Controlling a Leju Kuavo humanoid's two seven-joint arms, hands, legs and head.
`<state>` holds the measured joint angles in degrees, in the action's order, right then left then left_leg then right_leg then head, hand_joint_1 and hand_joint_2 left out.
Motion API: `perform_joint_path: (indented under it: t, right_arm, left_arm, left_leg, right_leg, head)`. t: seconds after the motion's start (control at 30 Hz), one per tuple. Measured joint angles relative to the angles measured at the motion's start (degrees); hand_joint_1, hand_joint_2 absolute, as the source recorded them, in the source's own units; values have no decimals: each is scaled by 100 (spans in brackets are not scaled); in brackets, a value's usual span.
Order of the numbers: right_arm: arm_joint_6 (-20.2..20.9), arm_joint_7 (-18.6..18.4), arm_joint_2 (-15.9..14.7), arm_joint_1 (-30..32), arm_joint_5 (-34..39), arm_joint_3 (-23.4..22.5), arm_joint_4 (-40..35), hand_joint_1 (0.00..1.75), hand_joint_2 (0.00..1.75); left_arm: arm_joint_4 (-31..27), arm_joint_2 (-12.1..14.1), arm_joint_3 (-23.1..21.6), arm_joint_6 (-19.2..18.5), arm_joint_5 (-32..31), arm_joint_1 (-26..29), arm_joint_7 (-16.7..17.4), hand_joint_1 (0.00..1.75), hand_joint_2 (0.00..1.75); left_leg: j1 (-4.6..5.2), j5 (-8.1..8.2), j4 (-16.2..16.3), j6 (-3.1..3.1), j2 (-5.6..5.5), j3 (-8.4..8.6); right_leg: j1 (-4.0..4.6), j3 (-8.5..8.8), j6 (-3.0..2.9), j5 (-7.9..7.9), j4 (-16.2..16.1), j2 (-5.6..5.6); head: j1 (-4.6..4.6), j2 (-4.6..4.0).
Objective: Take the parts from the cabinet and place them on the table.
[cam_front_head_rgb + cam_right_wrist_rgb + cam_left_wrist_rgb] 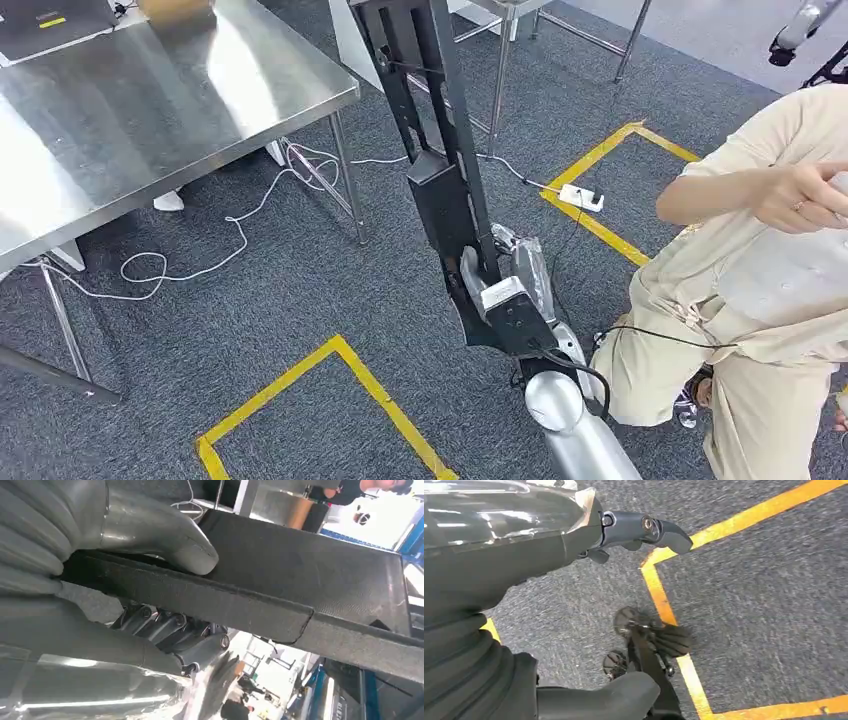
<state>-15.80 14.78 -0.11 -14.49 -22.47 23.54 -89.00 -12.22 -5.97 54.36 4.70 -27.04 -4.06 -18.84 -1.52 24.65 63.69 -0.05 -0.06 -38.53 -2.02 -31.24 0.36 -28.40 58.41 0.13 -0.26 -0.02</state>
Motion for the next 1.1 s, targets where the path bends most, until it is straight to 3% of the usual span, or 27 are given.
perform_joint_path:
  t: [0.03,0.07,0.17,0.2,0.23,0.27,0.3,0.37,0.4,0.43,0.5,0.53,0.57,0.6,0.67,0.73,0.8,0.87,0.9,0.93,0.97,1.03,1.07,1.1]
  right_arm:
    - [-2,9,0,-5,6,0,0,175,175]
    - [-9,20,-2,-15,13,0,-2,175,175]
    - [-15,35,-4,-16,15,4,-2,175,175]
    - [-17,37,-2,-23,15,4,-11,175,175]
    - [-20,41,-11,-25,15,4,-13,175,175]
    - [-20,44,-11,-47,15,7,-13,175,175]
    - [-22,50,-15,-49,15,7,-13,175,175]
    - [-22,50,-50,-13,17,4,-7,175,175]
    - [-24,48,-61,2,15,4,2,175,175]
    - [-22,48,-66,3,15,7,7,175,175]
    - [-26,48,-68,-9,15,4,7,175,175]
    - [-30,48,-70,-12,15,4,4,175,175]
    - [-33,48,-70,-11,15,4,4,175,175]
    - [-42,46,-68,-19,15,4,-2,175,175]
    - [-57,44,-70,-17,15,2,-13,175,175]
    - [-66,44,-70,-7,17,-7,-46,175,175]
    - [-79,44,-66,-7,17,-26,-61,175,175]
    - [-79,44,-66,-2,17,-24,-61,175,175]
    - [-79,44,-66,-1,28,-24,-59,175,175]
    - [-79,44,-66,-4,46,-24,-59,175,175]
    - [-76,42,-55,-10,59,-24,-59,175,175]
    - [-72,42,-39,-31,77,-24,-59,175,175]
    - [-72,42,-35,-51,83,-24,-59,175,175]
    - [-70,42,-37,-80,85,-24,-59,175,175]
  left_arm:
    - [0,4,0,0,-7,0,0,0,175]
    - [0,4,0,0,-9,-9,2,0,175]
    - [0,7,0,-2,-13,2,4,0,175]
    - [0,9,0,0,-15,-2,4,0,175]
    - [-2,9,0,-2,-15,5,2,0,175]
    - [-2,7,0,-4,-15,2,2,0,175]
    - [-2,9,0,-4,-15,1,2,0,175]
    - [-2,11,0,-7,-20,-3,2,0,175]
    - [-2,11,0,-7,-20,0,4,0,175]
    - [-2,11,0,-11,-20,2,2,0,175]
    - [0,7,0,-37,-37,2,7,0,175]
    - [0,2,0,-46,-57,2,7,0,175]
    - [2,0,0,-50,-59,-2,7,0,175]
    - [2,2,0,-53,-74,-4,11,0,175]
    - [2,4,0,-52,-98,-1,13,0,175]
    - [-9,37,0,-52,-118,-9,13,0,175]
    - [0,13,-2,-52,-125,-10,13,0,175]
    - [0,17,-2,-44,-122,1,13,0,175]
    - [0,19,0,-42,-118,4,13,0,175]
    - [0,20,0,-37,-116,3,13,0,175]
    - [0,22,0,-35,-114,3,13,0,175]
    - [0,24,0,-28,-105,2,13,0,175]
    - [6,17,0,-28,-103,-1,13,0,175]
    - [4,17,0,-26,-96,-8,13,0,175]
  left_leg:
    - [1,-161,-435,18,25,176]
    - [60,-50,-486,30,16,230]
    - [121,-5,-463,134,-18,207]
    - [114,-37,-557,189,-27,287]
    - [85,-54,-623,227,-23,360]
    - [93,-34,-647,287,-19,402]
    - [104,-11,-646,326,-20,422]
    - [139,42,-644,384,-31,468]
    - [157,68,-642,386,-51,502]
    - [175,98,-641,389,-65,541]
    - [209,172,-636,374,-98,645]
    - [217,213,-633,359,-111,687]
    - [275,269,-596,325,-119,695]
    - [273,302,-593,307,-123,693]
    - [234,322,-604,268,-115,698]
    - [201,407,-502,183,-103,684]
    - [156,713,146,79,-72,370]
    - [76,1015,1052,-10,-48,-187]
    - [38,979,1212,-40,-33,-342]
    - [8,814,1111,-63,-19,-362]
    - [-28,525,760,-91,-7,-249]
    - [-83,-102,-324,-133,27,217]
    - [-53,-52,-516,-162,25,325]
    - [-32,-28,-526,-100,-20,317]
  right_leg:
    - [2,11,31,-33,-17,-1]
    - [64,33,81,-62,-15,-1]
    - [31,64,183,-79,-91,-13]
    - [66,88,233,-106,-109,-20]
    - [56,30,230,-143,36,-28]
    - [75,-127,187,-264,354,-26]
    - [74,-399,143,-435,835,-24]
    - [75,-957,130,-654,1690,-22]
    - [76,-1088,163,-600,1783,-22]
    - [81,-1061,209,-435,1595,-22]
    - [99,-669,287,111,596,-22]
    - [108,-471,276,318,118,-23]
    - [146,-389,196,359,-3,-12]
    - [126,-377,141,363,-30,-13]
    - [145,-377,80,344,-31,-9]
    - [52,-306,21,355,-93,0]
    - [37,-243,-58,303,-106,-12]
    - [34,-201,-89,252,-104,-12]
    - [24,-178,-77,231,-103,-9]
    - [10,-145,-56,206,-103,-7]
    - [-14,-94,-28,168,-102,-3]
    - [-49,31,56,84,-103,0]
    - [8,53,110,48,-93,3]
    - [20,36,153,26,-100,3]
  head:
    - [-9,0]
    - [-20,0]
    - [-22,0]
    - [-28,0]
    - [2,0]
    - [4,0]
    - [13,2]
    - [13,0]
    - [13,0]
    - [13,0]
    - [15,2]
    - [15,0]
    - [4,0]
    - [7,0]
    - [7,0]
    - [11,0]
    - [-42,0]
    - [-41,0]
    - [-44,0]
    - [-39,2]
    - [-44,0]
    - [-50,0]
    - [-61,0]
    - [-70,2]
